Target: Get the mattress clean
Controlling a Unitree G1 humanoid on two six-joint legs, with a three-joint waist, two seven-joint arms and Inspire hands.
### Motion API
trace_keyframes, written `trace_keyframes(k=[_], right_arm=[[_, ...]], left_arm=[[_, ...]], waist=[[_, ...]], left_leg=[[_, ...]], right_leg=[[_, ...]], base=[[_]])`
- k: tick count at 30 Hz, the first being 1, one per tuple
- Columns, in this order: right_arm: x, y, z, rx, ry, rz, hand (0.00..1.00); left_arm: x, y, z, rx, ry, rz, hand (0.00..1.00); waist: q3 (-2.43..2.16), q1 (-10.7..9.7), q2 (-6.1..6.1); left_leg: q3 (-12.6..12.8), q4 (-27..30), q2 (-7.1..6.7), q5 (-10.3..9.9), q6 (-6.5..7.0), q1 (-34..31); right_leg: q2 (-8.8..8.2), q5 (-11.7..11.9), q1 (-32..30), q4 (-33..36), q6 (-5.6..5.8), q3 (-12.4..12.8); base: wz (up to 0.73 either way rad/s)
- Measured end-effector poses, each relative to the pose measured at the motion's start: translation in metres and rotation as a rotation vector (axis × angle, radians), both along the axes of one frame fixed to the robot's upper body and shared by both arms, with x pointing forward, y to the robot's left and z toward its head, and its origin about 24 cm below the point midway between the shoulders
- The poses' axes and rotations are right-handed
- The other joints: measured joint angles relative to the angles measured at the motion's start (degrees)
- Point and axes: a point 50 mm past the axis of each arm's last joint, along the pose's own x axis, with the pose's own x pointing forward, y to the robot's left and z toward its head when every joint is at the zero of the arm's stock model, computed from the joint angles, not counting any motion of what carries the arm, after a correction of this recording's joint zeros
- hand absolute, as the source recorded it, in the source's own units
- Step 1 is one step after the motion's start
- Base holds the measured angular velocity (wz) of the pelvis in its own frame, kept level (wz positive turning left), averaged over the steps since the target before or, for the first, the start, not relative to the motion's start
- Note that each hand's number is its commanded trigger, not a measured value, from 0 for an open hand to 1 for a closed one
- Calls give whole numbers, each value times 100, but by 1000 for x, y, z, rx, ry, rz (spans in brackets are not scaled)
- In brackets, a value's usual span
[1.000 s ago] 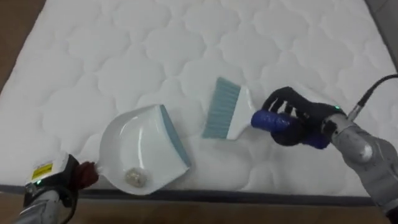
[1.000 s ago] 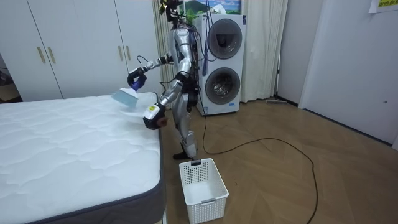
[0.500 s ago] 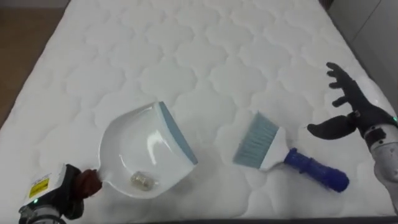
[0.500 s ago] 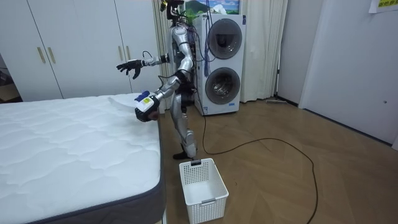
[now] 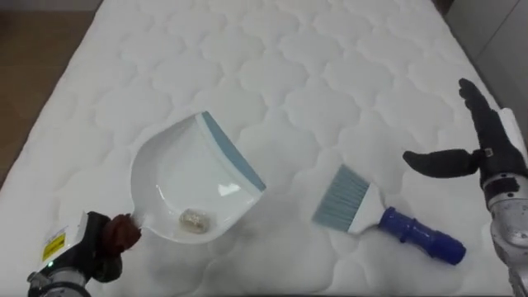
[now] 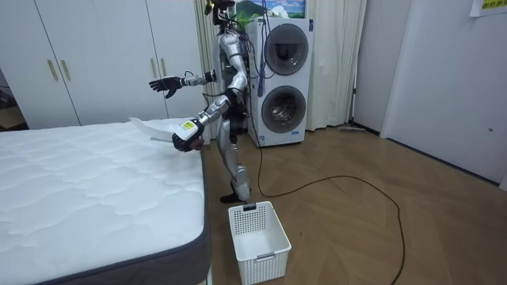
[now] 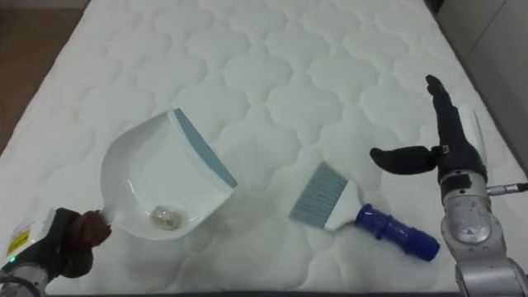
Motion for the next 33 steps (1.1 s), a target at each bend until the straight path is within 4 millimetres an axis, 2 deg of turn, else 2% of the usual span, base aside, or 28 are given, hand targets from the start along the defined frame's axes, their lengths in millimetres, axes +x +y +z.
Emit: trace_keyframes(k=[3,5,7,9,10,12,19,26,29,30,32,33], right_arm=[[0,4,-3,1,11,13,0],[0,6,-4,21,12,10,0],[0,6,-5,47,11,3,0],[0,8,-6,53,12,0,0],[0,8,-6,53,13,1,0],[0,8,-6,55,14,2,0],[3,18,1,90,-31,28,0],[4,44,-8,210,-28,61,0],[4,46,-10,228,-14,58,0],[4,45,-11,226,-8,53,0],[1,45,-13,222,1,51,0],[-1,44,-15,224,6,47,0]], left_arm=[[-1,-2,-2,-15,20,0,100],[-3,-5,-5,-31,37,0,100],[-3,-8,-7,-47,49,1,100],[-3,-10,-9,-59,58,0,100],[-3,-11,-9,-62,60,0,100],[-4,-11,-11,-70,77,5,100],[-7,-13,-14,-87,110,1,100],[-8,-15,-16,-99,123,1,100],[-8,-16,-16,-106,131,-4,100],[-8,-17,-17,-111,141,-8,100],[-10,-17,-18,-117,156,-13,100],[-10,-18,-18,-122,163,-16,100]], waist=[[-1,-91,-2],[-4,-100,-4],[-6,-104,-5],[-9,-140,-2],[-9,-175,-1],[-16,-132,11],[-34,-24,56],[-42,44,99],[-46,39,133],[-44,36,153],[-50,-68,164],[-50,-188,173]], left_leg=[[-161,244,19,-54,-17,-206],[-105,395,41,-72,-31,-320],[98,511,75,-72,-31,-427],[515,628,153,-71,-29,-561],[630,676,186,-70,-28,-610],[711,724,218,-72,-25,-593],[650,616,189,-54,-33,-550],[357,582,117,-36,-20,-609],[314,576,91,2,47,-606],[183,565,36,23,84,-583],[-171,547,-95,67,159,-543],[-574,553,-237,99,208,-505]], right_leg=[[-51,-82,-10,52,-22,-284],[-87,-136,-3,90,-32,-455],[-131,-203,5,131,-38,-651],[-202,-308,50,180,-39,-1009],[-225,-354,101,182,-29,-1190],[-239,-413,214,176,-21,-1336],[-252,-499,425,96,-14,-1692],[-344,-525,446,304,43,-1966],[-472,-581,471,628,140,-1938],[-542,-615,472,837,198,-1801],[-661,-699,481,1205,335,-1542],[-684,-740,457,1408,405,-1147]], base=[[43],[53],[59],[86],[79],[54],[30],[27],[75],[101],[126],[155]])
